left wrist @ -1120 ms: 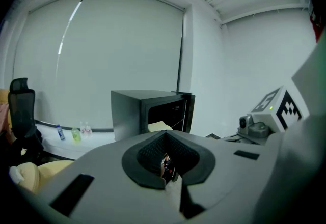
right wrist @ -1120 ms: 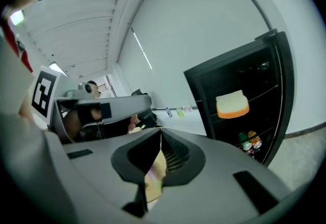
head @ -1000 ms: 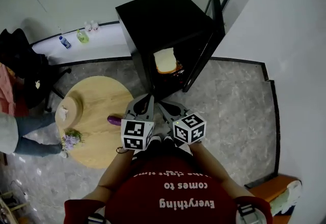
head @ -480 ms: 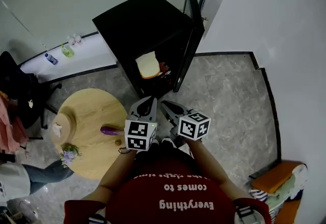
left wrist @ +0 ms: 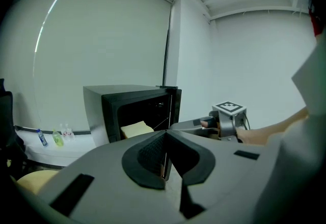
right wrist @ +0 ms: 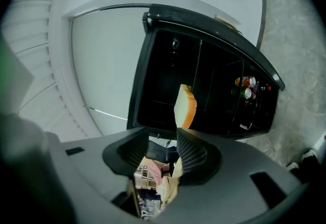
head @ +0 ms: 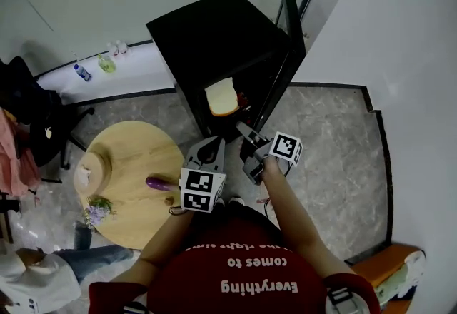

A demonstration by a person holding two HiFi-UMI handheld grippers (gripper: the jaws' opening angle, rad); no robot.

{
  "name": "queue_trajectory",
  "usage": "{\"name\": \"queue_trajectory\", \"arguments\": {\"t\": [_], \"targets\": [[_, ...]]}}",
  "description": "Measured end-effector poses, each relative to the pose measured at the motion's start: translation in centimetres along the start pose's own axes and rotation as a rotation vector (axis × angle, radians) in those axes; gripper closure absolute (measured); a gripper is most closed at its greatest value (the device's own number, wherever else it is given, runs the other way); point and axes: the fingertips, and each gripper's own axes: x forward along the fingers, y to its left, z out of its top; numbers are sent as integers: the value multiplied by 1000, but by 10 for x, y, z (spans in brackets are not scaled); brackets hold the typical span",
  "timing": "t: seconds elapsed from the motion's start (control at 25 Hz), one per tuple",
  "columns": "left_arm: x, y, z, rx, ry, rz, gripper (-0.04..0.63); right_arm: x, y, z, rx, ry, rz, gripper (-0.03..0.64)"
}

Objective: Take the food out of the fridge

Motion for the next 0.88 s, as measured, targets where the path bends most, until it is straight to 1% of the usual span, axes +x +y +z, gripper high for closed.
{"name": "queue_trajectory", "arguments": {"t": [0.08,0.12,0.2,0.32,0.48,0.68,0.88], "targets": [[0,1,0,6,7,1,589,14,-16,8,34,7,-30,430],[0,0,1,13,8,-3,589,20,-24,11,47,12,-50,420],[-1,-4,-1,22,15,-15,589,32,-38,14,75,22,-77,416],[-2,-9,-7,19,31,-29,589,47,-51,19,123,29,-87,416],[-2,-8,-12,15,51,-29,589,63,-68,26,148,37,-124,402],[-3,0,-22,-2,73,-8,589,75,-82,28,217,29,-113,399],[-6,7,-31,-19,96,14,589,83,-81,27,266,40,-81,394]]}}
